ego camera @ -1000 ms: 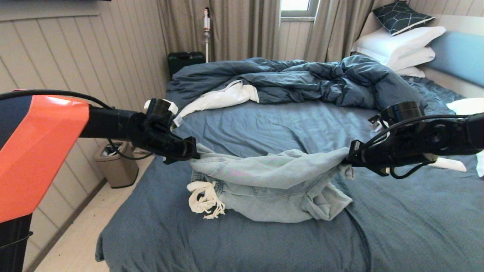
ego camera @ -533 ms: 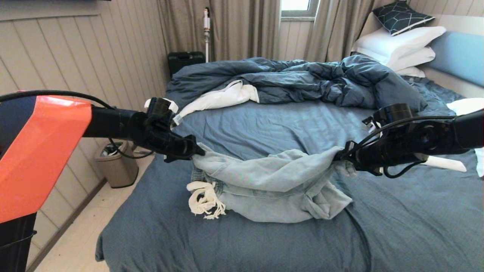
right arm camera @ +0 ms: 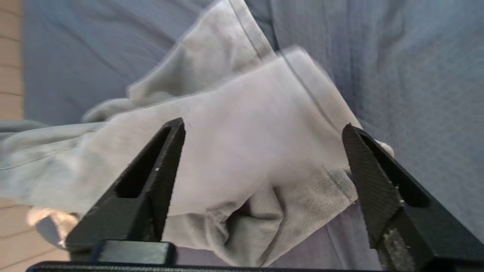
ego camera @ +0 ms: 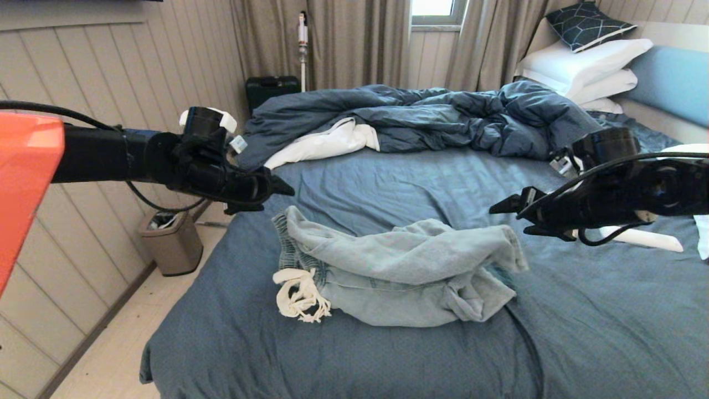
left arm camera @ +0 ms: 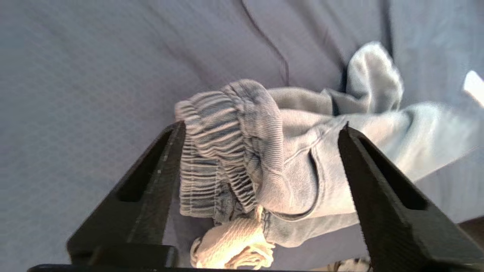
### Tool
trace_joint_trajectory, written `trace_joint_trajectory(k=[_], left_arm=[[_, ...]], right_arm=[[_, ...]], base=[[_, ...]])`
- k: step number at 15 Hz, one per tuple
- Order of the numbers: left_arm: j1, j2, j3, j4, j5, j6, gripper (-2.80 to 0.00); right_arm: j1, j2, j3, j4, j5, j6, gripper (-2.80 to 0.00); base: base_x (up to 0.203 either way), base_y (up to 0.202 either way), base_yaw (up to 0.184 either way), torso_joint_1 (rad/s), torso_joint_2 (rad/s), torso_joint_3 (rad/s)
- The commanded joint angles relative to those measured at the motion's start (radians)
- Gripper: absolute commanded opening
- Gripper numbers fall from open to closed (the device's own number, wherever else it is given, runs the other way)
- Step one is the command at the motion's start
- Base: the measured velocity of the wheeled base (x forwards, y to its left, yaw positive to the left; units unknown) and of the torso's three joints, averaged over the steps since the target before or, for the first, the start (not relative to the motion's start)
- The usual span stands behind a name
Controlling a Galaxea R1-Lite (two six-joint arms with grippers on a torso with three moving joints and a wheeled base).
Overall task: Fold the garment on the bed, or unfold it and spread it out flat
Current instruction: Fold the blue shorts
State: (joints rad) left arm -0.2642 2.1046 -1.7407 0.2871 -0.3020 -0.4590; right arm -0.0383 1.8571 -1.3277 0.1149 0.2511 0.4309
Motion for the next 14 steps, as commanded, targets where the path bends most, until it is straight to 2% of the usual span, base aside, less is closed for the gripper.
trace_joint_trajectory(k=[1,2,5,6,7,10,13,14], left_arm=[[0.012,-0.046,0.016,0.007,-0.001,-0.011,0.0],[0.013,-0.056,0.031,0.008,0.0,-0.012,0.0],[0.003,-0.15,0.208,0.004,-0.002,0.0,0.0],[-0.018,-0.184,0.273,0.002,-0.002,0.009,0.0],[-0.049,-0.211,0.336,0.001,-0.001,0.023,-2.8],[-0.188,-0.248,0.456,-0.04,0.009,0.061,-2.8],[-0.287,-0.182,0.478,-0.111,0.099,0.065,-2.8],[-0.3,-0.146,0.471,-0.13,0.116,0.066,-2.8]], right_arm=[[-0.002,-0.069,0.009,0.003,0.002,0.002,0.0],[-0.004,-0.09,0.015,0.005,0.002,0.001,0.0],[-0.003,-0.197,0.069,0.054,0.003,-0.002,0.0],[0.001,-0.226,0.104,0.081,0.003,-0.003,-2.8],[0.014,-0.246,0.142,0.103,0.005,-0.007,-2.8],[0.132,-0.277,0.23,0.12,0.007,-0.04,-2.8],[0.257,-0.254,0.24,0.14,0.002,-0.045,-2.8],[0.288,-0.217,0.23,0.159,0.001,-0.046,-2.8]], base=[[0.0,0.0,0.0,0.0,0.0,0.0],[0.0,0.0,0.0,0.0,0.0,0.0],[0.0,0.0,0.0,0.0,0.0,0.0],[0.0,0.0,0.0,0.0,0.0,0.0],[0.0,0.0,0.0,0.0,0.0,0.0],[0.0,0.0,0.0,0.0,0.0,0.0],[0.0,0.0,0.0,0.0,0.0,0.0],[0.0,0.0,0.0,0.0,0.0,0.0]])
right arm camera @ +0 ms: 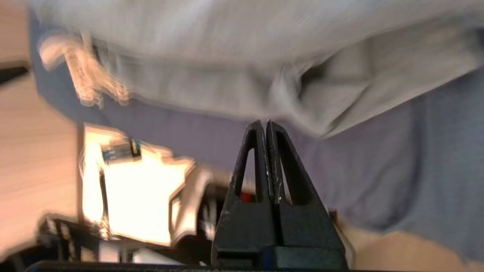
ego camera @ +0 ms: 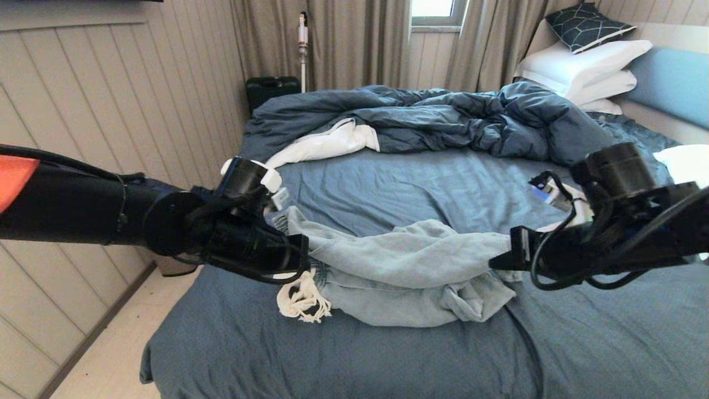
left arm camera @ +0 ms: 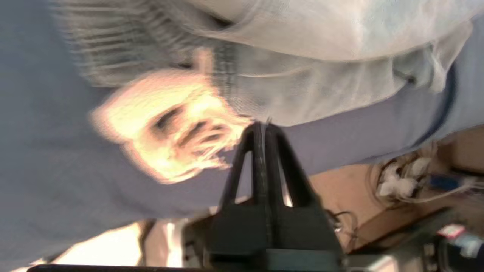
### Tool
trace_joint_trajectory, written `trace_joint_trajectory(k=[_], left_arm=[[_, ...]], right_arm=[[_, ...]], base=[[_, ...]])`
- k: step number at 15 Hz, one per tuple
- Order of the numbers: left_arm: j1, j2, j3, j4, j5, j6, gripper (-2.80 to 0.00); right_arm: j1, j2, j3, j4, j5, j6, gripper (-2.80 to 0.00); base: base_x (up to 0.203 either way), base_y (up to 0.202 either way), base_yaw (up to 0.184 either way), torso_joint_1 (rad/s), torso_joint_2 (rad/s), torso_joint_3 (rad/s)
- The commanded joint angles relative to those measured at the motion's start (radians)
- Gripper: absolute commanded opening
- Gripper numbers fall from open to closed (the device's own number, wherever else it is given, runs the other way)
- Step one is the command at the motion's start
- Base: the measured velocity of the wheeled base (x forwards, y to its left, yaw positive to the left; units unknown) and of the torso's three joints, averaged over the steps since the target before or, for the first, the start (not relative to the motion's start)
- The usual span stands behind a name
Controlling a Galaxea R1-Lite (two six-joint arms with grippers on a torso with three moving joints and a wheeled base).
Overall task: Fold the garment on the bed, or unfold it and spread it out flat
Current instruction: Fold the blue shorts
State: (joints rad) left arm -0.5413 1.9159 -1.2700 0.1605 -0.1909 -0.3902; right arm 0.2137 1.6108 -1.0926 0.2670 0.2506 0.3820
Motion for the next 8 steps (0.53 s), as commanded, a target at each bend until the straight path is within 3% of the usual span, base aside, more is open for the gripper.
trace_joint_trajectory(k=[1,8], left_arm=[[-0.036,0.078,-0.012,-0.023,0.013,-0.003,-2.8],[-0.051,0.326,-0.182,-0.053,0.04,-0.006,-2.8]], right_arm=[[0.065,0.068,-0.016,0.021,-0.003,0.002,-2.8],[0.246,0.328,-0.166,0.054,-0.046,-0.025,-2.8]], base=[[0.0,0.0,0.0,0.0,0.0,0.0],[0.0,0.0,0.0,0.0,0.0,0.0]])
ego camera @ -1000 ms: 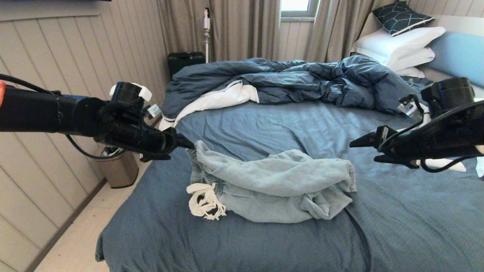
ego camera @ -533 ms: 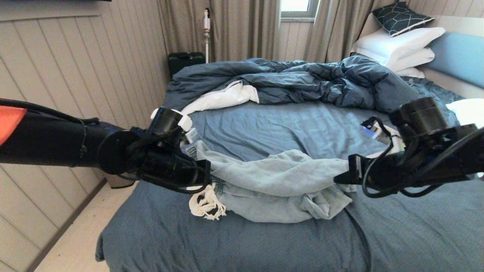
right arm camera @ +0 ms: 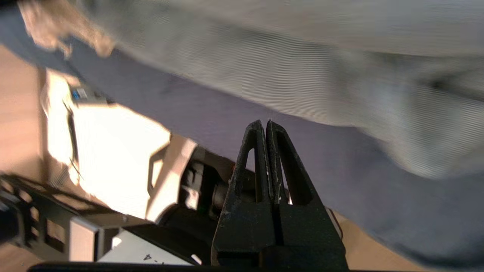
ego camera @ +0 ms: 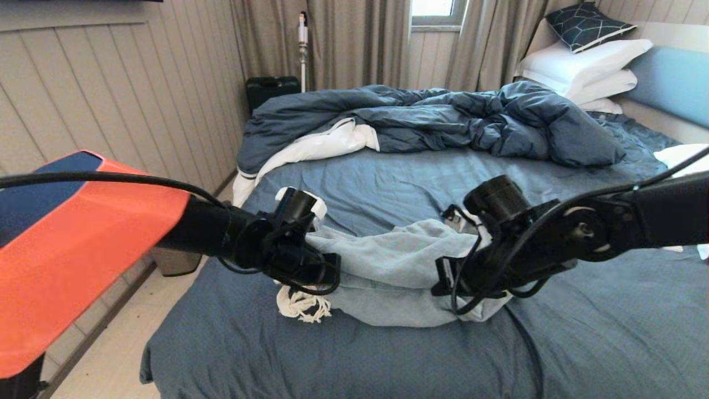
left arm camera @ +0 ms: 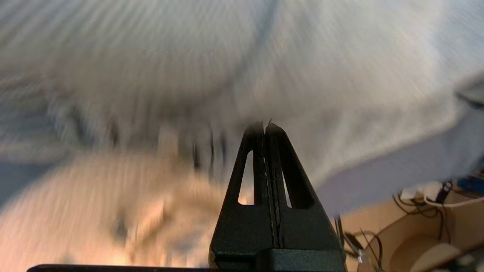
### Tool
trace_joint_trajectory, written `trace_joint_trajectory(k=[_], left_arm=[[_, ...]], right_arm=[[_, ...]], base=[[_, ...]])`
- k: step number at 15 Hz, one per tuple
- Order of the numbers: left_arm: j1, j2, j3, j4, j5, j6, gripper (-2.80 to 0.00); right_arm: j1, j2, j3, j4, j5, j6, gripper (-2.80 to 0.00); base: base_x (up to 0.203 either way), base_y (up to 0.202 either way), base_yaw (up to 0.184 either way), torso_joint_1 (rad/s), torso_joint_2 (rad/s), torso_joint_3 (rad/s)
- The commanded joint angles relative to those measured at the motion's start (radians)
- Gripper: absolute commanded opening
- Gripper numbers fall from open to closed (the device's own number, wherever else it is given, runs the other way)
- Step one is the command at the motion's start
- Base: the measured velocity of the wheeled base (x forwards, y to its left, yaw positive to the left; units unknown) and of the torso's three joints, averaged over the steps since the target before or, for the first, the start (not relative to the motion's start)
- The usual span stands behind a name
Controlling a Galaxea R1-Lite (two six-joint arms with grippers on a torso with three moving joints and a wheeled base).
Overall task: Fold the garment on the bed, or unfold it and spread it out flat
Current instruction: Fold the blue shorts
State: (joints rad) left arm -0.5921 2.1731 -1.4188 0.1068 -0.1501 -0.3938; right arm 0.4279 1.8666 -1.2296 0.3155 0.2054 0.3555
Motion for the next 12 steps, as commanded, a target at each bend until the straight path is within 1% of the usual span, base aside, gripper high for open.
trace_joint_trajectory(k=[1,4,6,8,10,12], left_arm=[[0.0,0.088,-0.061,0.001,0.0,-0.004,-2.8],[0.001,0.138,-0.173,0.008,0.004,-0.019,-2.8],[0.002,0.144,-0.216,0.006,0.045,-0.029,-2.8],[0.003,0.124,-0.216,0.008,0.048,-0.03,-2.8],[0.002,0.095,-0.197,0.013,0.049,-0.029,-2.8],[0.003,0.061,-0.153,0.012,0.049,-0.028,-2.8]], right_arm=[[0.056,0.099,-0.048,0.011,-0.007,0.002,-2.8],[0.095,0.183,-0.134,0.015,-0.038,0.002,-2.8],[0.101,0.236,-0.212,0.016,-0.066,0.007,-2.8],[0.101,0.276,-0.273,0.016,-0.111,0.011,-2.8],[0.1,0.333,-0.354,0.016,-0.174,0.012,-2.8],[0.094,0.385,-0.438,0.016,-0.243,0.018,-2.8]], base=[[0.0,0.0,0.0,0.0,0.0,0.0],[0.0,0.0,0.0,0.0,0.0,0.0],[0.0,0.0,0.0,0.0,0.0,0.0],[0.0,0.0,0.0,0.0,0.0,0.0],[0.0,0.0,0.0,0.0,0.0,0.0],[0.0,0.0,0.0,0.0,0.0,0.0]])
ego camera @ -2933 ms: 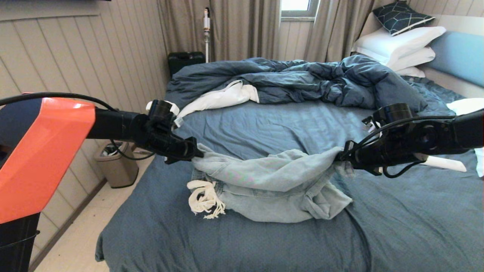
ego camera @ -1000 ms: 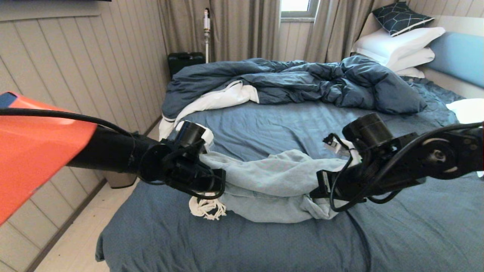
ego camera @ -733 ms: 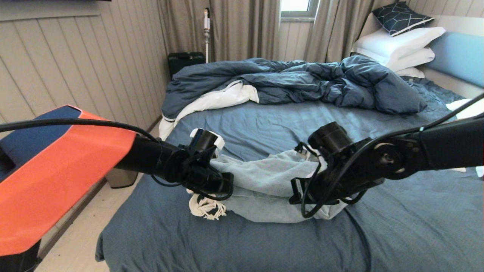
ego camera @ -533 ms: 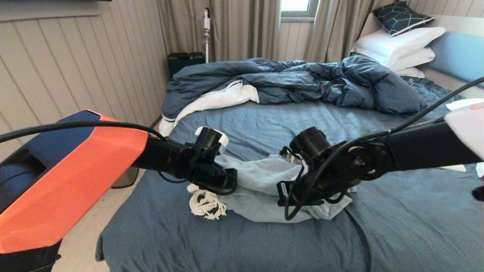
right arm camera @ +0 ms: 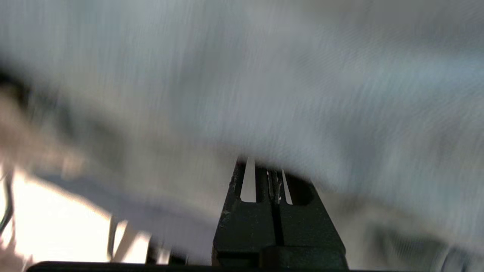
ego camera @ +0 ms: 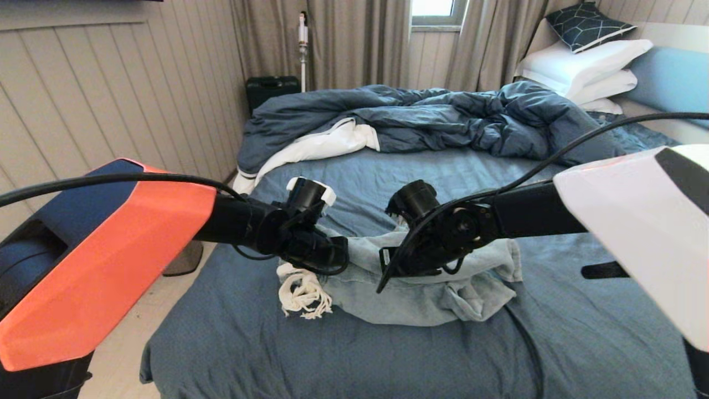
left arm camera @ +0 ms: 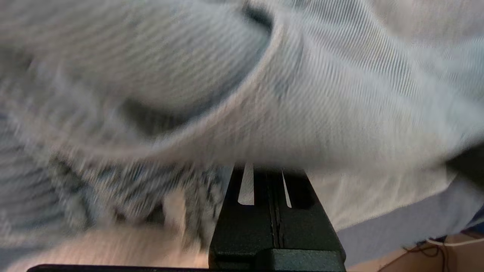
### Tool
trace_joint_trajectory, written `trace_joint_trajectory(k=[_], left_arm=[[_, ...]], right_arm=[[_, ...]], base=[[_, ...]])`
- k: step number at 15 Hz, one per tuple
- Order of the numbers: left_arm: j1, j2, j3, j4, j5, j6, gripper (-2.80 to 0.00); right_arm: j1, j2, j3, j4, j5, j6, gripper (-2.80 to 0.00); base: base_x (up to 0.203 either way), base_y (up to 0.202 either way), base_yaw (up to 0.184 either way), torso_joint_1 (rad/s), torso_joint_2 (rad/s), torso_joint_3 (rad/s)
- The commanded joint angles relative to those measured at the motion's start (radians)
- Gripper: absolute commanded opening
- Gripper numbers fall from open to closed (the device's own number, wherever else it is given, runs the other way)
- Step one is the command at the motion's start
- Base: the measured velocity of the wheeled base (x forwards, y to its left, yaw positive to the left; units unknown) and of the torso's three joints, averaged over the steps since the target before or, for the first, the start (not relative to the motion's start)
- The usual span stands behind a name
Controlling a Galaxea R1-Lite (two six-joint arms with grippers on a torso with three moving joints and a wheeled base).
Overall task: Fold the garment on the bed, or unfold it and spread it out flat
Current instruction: Fold the blue shorts
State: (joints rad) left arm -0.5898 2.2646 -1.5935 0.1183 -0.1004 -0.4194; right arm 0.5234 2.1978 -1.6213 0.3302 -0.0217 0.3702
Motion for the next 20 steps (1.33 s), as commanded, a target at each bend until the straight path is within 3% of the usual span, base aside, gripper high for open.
trace_joint_trajectory(k=[1,7,9,12,16,20], left_arm=[[0.001,-0.049,0.046,-0.001,-0.002,-0.003,-2.8],[-0.017,-0.169,0.217,-0.01,-0.017,-0.007,-2.8],[-0.032,-0.184,0.248,-0.011,-0.018,-0.008,-2.8],[-0.041,-0.181,0.273,-0.014,-0.019,-0.007,-2.8],[-0.041,-0.188,0.302,-0.028,-0.018,-0.006,-2.8],[-0.041,-0.249,0.394,-0.049,-0.018,-0.005,-2.8]], right_arm=[[-0.005,0.073,-0.082,0.001,-0.03,0.007,-2.8],[-0.036,0.233,-0.357,0.008,-0.092,0.032,-2.8],[-0.039,0.244,-0.35,-0.075,-0.162,0.039,-2.8],[-0.039,0.227,-0.349,-0.089,-0.241,0.088,-2.8],[-0.046,0.172,-0.348,-0.124,-0.257,0.115,-2.8],[-0.126,0.12,-0.348,-0.145,-0.265,0.105,-2.8]], base=[[0.0,0.0,0.0,0.0,0.0,0.0],[0.0,0.0,0.0,0.0,0.0,0.0],[0.0,0.0,0.0,0.0,0.0,0.0],[0.0,0.0,0.0,0.0,0.0,0.0],[0.0,0.0,0.0,0.0,0.0,0.0],[0.0,0.0,0.0,0.0,0.0,0.0]])
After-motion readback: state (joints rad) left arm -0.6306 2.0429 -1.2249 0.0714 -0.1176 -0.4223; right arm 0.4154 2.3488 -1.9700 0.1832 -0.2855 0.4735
